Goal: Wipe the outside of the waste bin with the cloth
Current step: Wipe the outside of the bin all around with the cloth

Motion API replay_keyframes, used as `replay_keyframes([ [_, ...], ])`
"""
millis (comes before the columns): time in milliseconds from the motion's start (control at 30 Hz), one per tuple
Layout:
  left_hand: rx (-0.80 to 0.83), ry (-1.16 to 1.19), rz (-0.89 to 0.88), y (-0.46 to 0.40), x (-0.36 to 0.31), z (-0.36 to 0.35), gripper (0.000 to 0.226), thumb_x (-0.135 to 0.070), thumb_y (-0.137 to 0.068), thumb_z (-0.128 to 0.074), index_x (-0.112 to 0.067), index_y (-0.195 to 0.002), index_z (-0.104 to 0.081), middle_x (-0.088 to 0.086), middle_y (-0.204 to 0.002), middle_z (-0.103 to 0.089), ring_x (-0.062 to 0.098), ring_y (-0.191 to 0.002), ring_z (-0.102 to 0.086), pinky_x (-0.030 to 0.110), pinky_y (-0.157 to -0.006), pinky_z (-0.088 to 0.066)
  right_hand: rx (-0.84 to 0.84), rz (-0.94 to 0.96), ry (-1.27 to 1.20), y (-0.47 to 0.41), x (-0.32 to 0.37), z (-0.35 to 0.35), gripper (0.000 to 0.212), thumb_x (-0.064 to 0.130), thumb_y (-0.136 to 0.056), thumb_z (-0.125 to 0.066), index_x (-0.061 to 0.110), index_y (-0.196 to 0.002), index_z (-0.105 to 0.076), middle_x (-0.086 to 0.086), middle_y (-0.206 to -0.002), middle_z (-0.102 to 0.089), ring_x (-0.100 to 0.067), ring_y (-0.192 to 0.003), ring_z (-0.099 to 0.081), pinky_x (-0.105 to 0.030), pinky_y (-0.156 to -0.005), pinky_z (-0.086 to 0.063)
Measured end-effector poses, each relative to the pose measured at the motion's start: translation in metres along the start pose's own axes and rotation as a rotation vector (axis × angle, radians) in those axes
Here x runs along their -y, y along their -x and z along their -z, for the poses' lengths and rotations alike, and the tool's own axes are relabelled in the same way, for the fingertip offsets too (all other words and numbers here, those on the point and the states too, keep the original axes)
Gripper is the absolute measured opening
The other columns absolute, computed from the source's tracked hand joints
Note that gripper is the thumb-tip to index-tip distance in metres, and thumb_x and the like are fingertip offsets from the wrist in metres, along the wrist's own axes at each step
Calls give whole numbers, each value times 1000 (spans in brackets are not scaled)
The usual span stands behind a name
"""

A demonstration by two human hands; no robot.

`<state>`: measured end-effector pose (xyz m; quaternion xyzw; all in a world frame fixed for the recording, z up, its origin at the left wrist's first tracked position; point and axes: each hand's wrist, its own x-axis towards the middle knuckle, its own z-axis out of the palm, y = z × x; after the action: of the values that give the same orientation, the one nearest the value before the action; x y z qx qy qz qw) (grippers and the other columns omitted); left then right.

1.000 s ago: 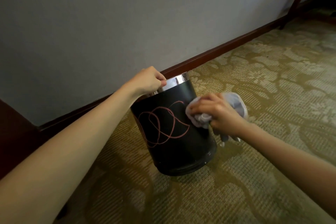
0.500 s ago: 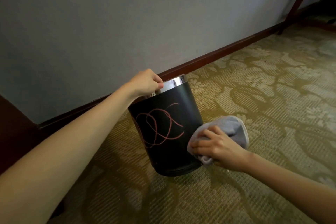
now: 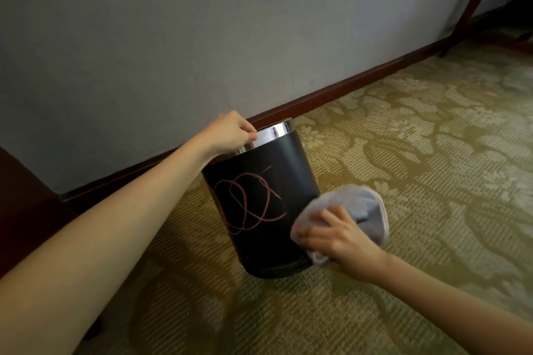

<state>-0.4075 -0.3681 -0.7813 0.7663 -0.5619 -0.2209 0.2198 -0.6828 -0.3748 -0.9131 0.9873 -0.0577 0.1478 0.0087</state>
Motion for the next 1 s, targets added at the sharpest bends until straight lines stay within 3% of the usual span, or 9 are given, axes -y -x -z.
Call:
replay_keyframes([
  [67, -2, 3, 7, 0, -1, 0, 19, -21, -91, -56, -14, -95, -73, 3, -90, -64, 17, -87, -59, 27, -77, -42, 89, 51, 26, 8, 1, -1, 22, 24, -82, -65, 26, -103, -69, 13, -111, -65, -23, -99, -56, -39, -82, -36],
  [133, 3, 3, 6, 0, -5, -1, 17, -21, -91, -56, -18, -85, -71, 3, -88, -65, 13, -74, -58, 26, -74, -42, 111, 66, 43, -3, -7, 8, 20, 24, -83, -62, 26, -101, -69, 13, -110, -64, -21, -100, -53, -40, -82, -38],
  [267, -23, -5, -1, -1, -16, -9, 14, -22, -90, -57, -20, -89, -72, -2, -79, -63, 6, -57, -52, 24, -57, -43, -85, -67, 29, -53, -32, 42, 31, 22, -78, -48, 21, -98, -72, 7, -110, -67, -23, -104, -50, -41, -84, -35],
  [400, -33, -28, -13, -3, -21, -13, 20, -23, -89, -59, -15, -102, -72, 0, -89, -64, 4, -61, -50, 27, -66, -42, -237, -213, 50, -79, -38, 50, 31, 11, -72, -65, 19, -101, -72, 9, -113, -68, -25, -103, -52, -43, -80, -36],
  [467, -7, -20, -14, -4, -20, -12, 20, -24, -89, -59, -15, -102, -72, 4, -96, -68, 6, -64, -51, 28, -69, -44, -288, -243, 27, -68, -28, 39, 29, 14, -75, -59, 18, -100, -73, 7, -113, -68, -23, -102, -48, -39, -79, -32],
  [667, -19, -1, -22, -6, -20, -11, 22, -25, -89, -58, -15, -104, -71, 4, -107, -69, 11, -72, -55, 29, -71, -45, 29, 3, 62, 13, 5, -6, 24, 26, -88, -53, 24, -105, -70, 11, -112, -66, -20, -94, -53, -36, -79, -32],
  [767, -18, -8, -8, -8, -24, -14, 19, -24, -89, -59, -16, -99, -72, 4, -106, -69, 15, -79, -59, 29, -71, -46, 65, 3, 54, 8, -3, 2, 21, 27, -86, -54, 27, -101, -69, 13, -108, -65, -19, -95, -50, -35, -78, -32],
  [900, 1, -23, 6, -9, -28, -15, 18, -27, -88, -60, -21, -97, -73, 2, -108, -69, 14, -86, -57, 28, -76, -42, -132, -139, 48, -42, -21, 38, 32, 18, -78, -47, 17, -97, -73, 6, -110, -68, -28, -97, -57, -44, -76, -41],
  [1000, 4, -20, 4, -9, -27, -14, 19, -27, -88, -60, -21, -99, -73, -2, -105, -68, 6, -78, -55, 23, -67, -41, -234, -232, 76, -74, -31, 56, 31, 14, -76, -56, 16, -102, -72, 4, -114, -68, -30, -99, -56, -42, -79, -35],
])
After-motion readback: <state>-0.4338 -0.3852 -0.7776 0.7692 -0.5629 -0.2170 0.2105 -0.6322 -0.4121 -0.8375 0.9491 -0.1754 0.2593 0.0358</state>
